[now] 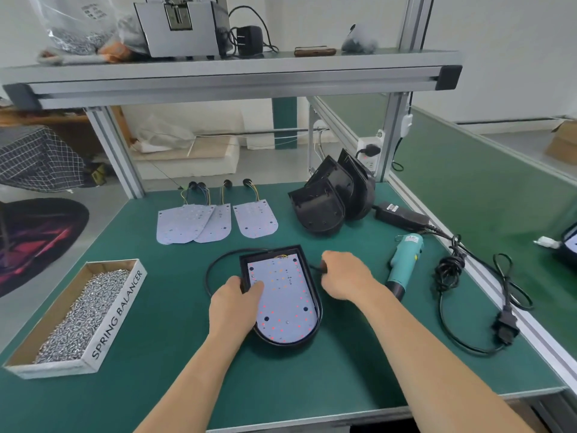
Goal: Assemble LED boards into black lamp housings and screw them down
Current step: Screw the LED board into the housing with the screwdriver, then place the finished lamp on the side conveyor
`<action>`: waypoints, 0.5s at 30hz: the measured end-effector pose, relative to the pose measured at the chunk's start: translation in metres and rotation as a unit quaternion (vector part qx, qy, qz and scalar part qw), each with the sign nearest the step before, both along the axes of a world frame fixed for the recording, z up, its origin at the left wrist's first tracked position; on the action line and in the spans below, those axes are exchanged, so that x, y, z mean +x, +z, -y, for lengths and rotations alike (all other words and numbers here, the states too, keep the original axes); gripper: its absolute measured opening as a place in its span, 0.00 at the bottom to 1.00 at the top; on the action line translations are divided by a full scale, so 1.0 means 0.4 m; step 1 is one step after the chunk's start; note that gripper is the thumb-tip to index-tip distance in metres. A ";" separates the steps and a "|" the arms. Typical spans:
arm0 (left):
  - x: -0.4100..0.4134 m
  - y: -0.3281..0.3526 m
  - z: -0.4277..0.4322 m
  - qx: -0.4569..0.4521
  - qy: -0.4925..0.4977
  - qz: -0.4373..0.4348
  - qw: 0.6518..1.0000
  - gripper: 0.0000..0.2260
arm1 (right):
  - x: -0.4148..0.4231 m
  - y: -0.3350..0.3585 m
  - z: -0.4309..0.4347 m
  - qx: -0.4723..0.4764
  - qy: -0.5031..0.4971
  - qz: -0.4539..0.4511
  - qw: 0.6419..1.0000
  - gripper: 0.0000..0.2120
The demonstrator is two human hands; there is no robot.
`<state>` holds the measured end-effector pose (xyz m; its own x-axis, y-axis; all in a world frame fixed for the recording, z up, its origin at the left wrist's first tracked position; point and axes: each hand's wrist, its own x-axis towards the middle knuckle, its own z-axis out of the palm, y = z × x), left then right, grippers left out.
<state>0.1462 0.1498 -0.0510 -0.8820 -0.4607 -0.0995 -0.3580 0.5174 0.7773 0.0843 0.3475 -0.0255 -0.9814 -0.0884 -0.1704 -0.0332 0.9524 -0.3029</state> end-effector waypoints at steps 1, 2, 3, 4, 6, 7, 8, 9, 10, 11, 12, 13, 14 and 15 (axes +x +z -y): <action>0.000 0.002 -0.002 -0.004 0.002 0.004 1.000 0.17 | 0.020 0.006 0.007 -0.124 -0.021 0.047 0.991 0.08; 0.001 0.003 -0.004 0.000 0.006 0.009 1.000 0.16 | 0.044 0.013 0.012 -0.266 -0.058 0.110 0.956 0.13; 0.003 0.003 -0.007 0.019 0.013 0.008 1.000 0.16 | 0.070 0.022 0.013 -0.393 -0.093 0.171 0.899 0.19; 0.006 0.003 -0.012 0.050 0.023 0.002 0.998 0.15 | 0.091 0.025 0.009 -0.463 -0.105 0.204 0.856 0.22; 0.019 0.008 -0.028 0.121 0.040 -0.020 0.992 0.14 | 0.129 0.025 -0.001 -0.484 -0.086 0.214 0.844 0.17; 0.026 0.015 -0.039 0.167 0.037 -0.035 0.985 0.13 | 0.147 0.024 -0.006 -0.482 -0.074 0.206 0.848 0.12; 0.033 0.024 -0.052 0.229 0.025 -0.048 0.972 0.11 | 0.160 0.020 -0.011 -0.500 -0.069 0.213 0.837 0.06; 0.040 0.036 -0.069 0.301 0.002 -0.055 0.952 0.08 | 0.170 0.018 -0.016 -0.534 -0.070 0.232 0.810 0.02; 0.046 0.049 -0.085 0.362 -0.027 -0.052 0.930 0.07 | 0.179 0.013 -0.024 -0.572 -0.073 0.244 0.780 0.05; 0.050 0.065 -0.096 0.397 -0.056 -0.044 0.915 0.10 | 0.189 0.014 -0.031 -0.606 -0.076 0.237 0.756 0.08; 0.051 0.082 -0.102 0.415 -0.088 -0.033 0.905 0.12 | 0.195 0.014 -0.041 -0.628 -0.080 0.211 0.745 0.11; 0.050 0.096 -0.105 0.427 -0.120 -0.022 0.896 0.14 | 0.202 0.016 -0.051 -0.644 -0.084 0.185 0.738 0.13; 0.048 0.109 -0.105 0.437 -0.151 -0.011 0.887 0.17 | 0.207 0.017 -0.063 -0.659 -0.087 0.164 0.729 0.14; 0.047 0.120 -0.108 0.435 -0.178 -0.002 0.883 0.20 | 0.213 0.022 -0.074 -0.672 -0.093 0.148 0.720 0.15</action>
<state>0.1648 0.1930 -0.0029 -0.9565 0.0944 -0.2759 -0.2896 -0.1967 0.9367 0.1695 0.3771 -0.0166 -0.9356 -0.2401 -0.2588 0.3133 -0.2270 -0.9221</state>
